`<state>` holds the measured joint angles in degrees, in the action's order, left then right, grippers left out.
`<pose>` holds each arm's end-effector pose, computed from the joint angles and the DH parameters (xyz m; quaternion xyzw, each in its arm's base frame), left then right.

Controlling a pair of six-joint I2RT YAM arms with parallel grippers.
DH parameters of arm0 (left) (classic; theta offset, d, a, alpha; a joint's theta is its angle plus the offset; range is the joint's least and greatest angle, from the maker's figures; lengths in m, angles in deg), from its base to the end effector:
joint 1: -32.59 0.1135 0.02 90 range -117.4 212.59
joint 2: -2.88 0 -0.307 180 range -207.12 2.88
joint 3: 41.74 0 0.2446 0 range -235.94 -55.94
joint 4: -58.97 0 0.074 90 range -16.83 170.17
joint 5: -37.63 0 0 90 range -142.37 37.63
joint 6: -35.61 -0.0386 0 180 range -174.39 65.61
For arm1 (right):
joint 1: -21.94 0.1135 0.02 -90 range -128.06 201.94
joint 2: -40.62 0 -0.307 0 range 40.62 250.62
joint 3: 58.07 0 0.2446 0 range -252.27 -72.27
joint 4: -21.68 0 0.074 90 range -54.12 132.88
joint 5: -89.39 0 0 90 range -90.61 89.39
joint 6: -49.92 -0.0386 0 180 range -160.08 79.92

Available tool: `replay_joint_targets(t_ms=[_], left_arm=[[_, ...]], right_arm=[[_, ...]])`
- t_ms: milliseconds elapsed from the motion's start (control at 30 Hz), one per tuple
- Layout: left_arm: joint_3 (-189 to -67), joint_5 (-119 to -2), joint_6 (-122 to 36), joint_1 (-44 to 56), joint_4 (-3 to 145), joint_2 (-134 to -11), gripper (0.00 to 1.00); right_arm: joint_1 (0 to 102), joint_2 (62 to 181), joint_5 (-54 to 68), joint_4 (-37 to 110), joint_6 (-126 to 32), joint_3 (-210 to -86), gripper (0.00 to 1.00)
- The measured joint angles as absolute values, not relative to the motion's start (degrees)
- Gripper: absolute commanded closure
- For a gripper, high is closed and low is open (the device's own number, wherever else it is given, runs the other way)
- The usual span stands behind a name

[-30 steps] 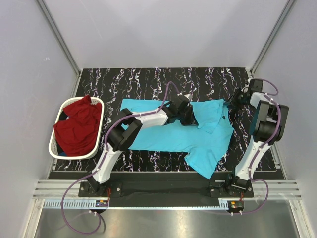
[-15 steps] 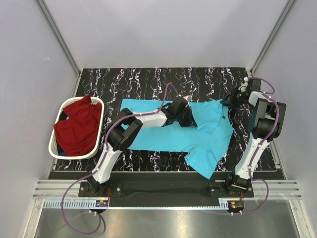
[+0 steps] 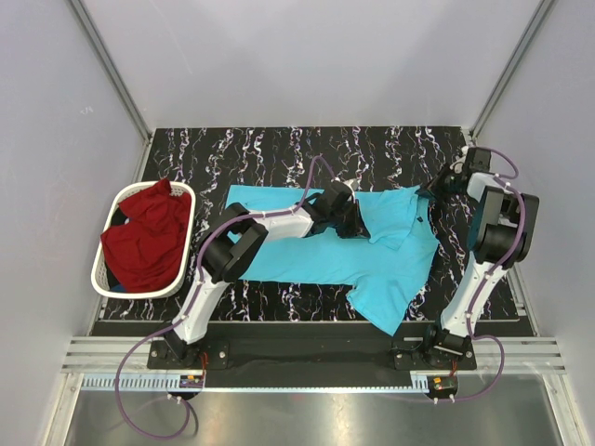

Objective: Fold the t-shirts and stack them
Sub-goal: Fold the tshirt

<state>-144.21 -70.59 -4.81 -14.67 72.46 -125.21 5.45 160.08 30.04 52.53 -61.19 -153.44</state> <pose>0.3412 -0.3870 0.1795 0.0500 0.8928 -0.4122 0.1746 0.4427 -0.1105 0.1932 0.2210 0.8962 0.2635 0.2801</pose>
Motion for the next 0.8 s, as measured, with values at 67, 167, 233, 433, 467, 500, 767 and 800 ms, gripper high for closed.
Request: replay_joint_targets(t_ms=[67, 167, 233, 433, 467, 500, 767, 800], left_arm=[[-143.66, -70.4, -4.59, -14.58, 72.17, -125.15, 1.0], [-142.75, -69.91, -4.22, -14.58, 72.17, -124.99, 1.0], [-142.42, -69.7, -3.93, -14.58, 72.24, -124.97, 1.0], [-142.42, -69.72, -3.3, -14.58, 72.22, -124.97, 1.0], [-142.42, -69.72, -3.28, -14.58, 72.19, -124.97, 1.0], [-142.42, -69.72, -3.28, -14.58, 72.19, -124.97, 1.0], [-142.46, -69.26, -3.34, -14.58, 73.35, -124.97, 1.0], [-142.51, -69.06, -3.34, -14.58, 73.55, -124.97, 1.0]], right_arm=[[5.45, 157.7, 28.6, 52.42, -62.98, -151.4, 1.0], [5.45, 153.92, 26.39, 51.89, -65.12, -148.39, 1.0], [5.45, 151.21, 23.97, 51.54, -66.39, -146.22, 1.0], [5.45, 147.93, 18.72, 50.21, -68.05, -141.54, 1.0], [5.45, 147.93, 17.91, 50.03, -68.29, -140.8, 1.0], [5.45, 148.0, 17.26, 50.06, -68.49, -140.1, 1.0], [5.45, 150.27, 14.61, 49.01, -69.23, -139.69, 0.81], [5.45, 150.27, 14.5, 49.03, -69.45, -139.69, 0.77]])
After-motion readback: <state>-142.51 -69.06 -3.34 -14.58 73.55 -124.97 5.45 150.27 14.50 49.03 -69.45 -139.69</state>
